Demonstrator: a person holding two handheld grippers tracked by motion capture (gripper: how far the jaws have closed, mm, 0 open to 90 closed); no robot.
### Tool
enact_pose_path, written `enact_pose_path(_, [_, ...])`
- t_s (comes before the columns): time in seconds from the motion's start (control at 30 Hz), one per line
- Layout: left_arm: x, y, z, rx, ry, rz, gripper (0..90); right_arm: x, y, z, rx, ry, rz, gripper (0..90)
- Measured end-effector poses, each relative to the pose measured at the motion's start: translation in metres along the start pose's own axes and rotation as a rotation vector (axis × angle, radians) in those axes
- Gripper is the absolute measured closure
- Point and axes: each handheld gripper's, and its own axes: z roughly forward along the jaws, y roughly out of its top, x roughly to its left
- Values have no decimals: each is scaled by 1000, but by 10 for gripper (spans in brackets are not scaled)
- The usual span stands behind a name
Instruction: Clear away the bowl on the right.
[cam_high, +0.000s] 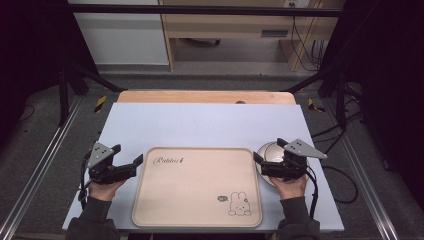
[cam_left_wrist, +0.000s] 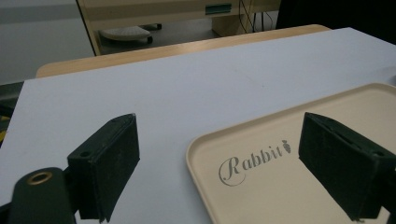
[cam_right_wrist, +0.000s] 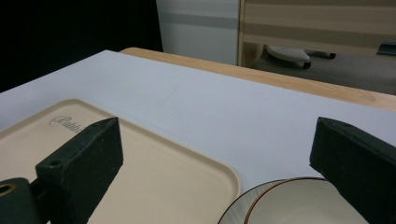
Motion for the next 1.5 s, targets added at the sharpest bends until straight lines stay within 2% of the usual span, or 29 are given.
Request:
enact_pose_path(0.5, [-2,-1,2,5,-5,7,126,-11,5,-9,2,-50,19,33])
enact_pose_path(1.2, [-3,-2,4,20,-11,13,130,-23,6,-15,26,-92,46,49])
enact_pose_path(1.5, [-4,-3,5,24,-12,16,132,-33,2,-15,68,-125,57,53])
